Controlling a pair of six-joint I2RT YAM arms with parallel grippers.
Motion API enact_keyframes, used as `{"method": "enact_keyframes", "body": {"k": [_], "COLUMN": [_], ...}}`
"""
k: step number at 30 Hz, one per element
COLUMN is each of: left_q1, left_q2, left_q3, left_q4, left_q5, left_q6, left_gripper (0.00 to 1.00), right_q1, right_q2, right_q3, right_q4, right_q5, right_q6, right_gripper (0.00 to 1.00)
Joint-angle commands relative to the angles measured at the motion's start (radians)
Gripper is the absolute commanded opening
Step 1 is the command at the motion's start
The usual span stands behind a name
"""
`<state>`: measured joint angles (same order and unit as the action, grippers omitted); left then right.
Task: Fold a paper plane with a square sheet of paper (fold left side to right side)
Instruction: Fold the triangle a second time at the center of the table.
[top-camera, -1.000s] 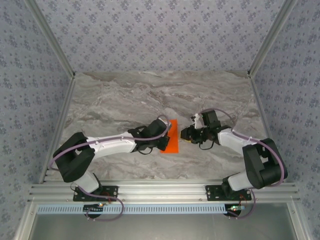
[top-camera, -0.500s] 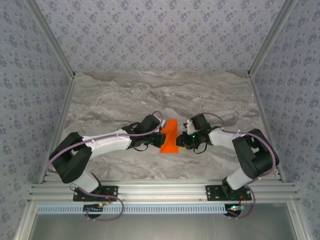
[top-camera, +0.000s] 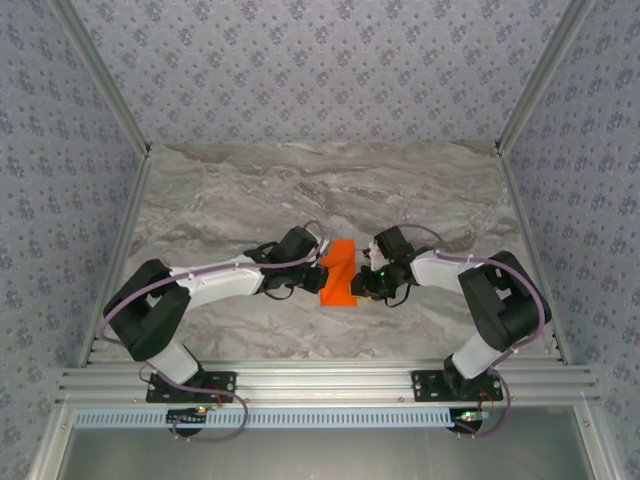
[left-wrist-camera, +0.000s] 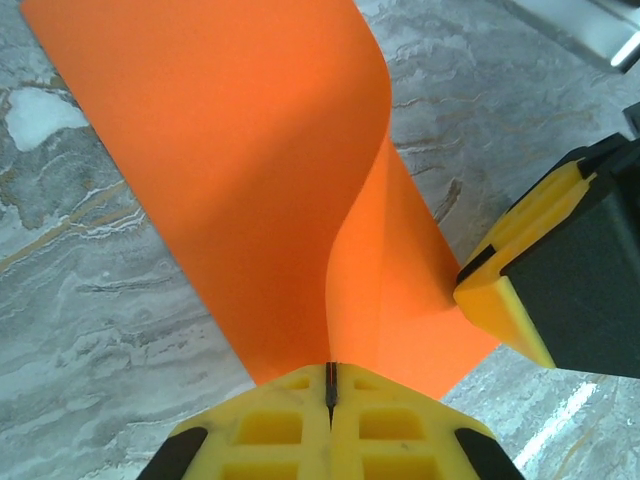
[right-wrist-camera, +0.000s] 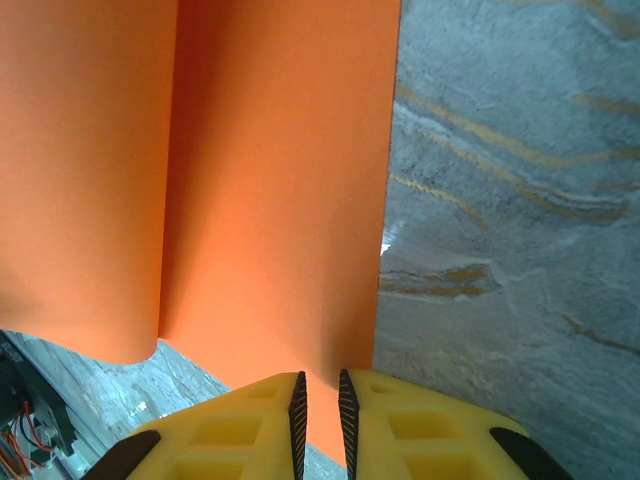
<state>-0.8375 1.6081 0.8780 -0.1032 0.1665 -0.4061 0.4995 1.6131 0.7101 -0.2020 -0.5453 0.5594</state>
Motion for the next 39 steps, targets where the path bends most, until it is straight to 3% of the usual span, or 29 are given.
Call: {"method": "enact_keyframes", "body": {"k": [1,39], "left_q1": [0.008,0.032], "left_q2": [0.032,0.174], "left_q3": [0.026,0.096], "left_q4": [0.01,0.016], "left_q5": [0.021,-0.003], "left_q6": [0.03,0.056], "left_gripper": [0.04,0.04], "right_q1": [0.015,0.035], "right_q2": [0.036,0.06], "right_q3": [0.01,0.036], "right_q4": [-0.073,-0.143], "right_q5": [0.047,0.086], "right_q6": [-0.026,-0.058], "right_gripper": [0.19,0.18]}}
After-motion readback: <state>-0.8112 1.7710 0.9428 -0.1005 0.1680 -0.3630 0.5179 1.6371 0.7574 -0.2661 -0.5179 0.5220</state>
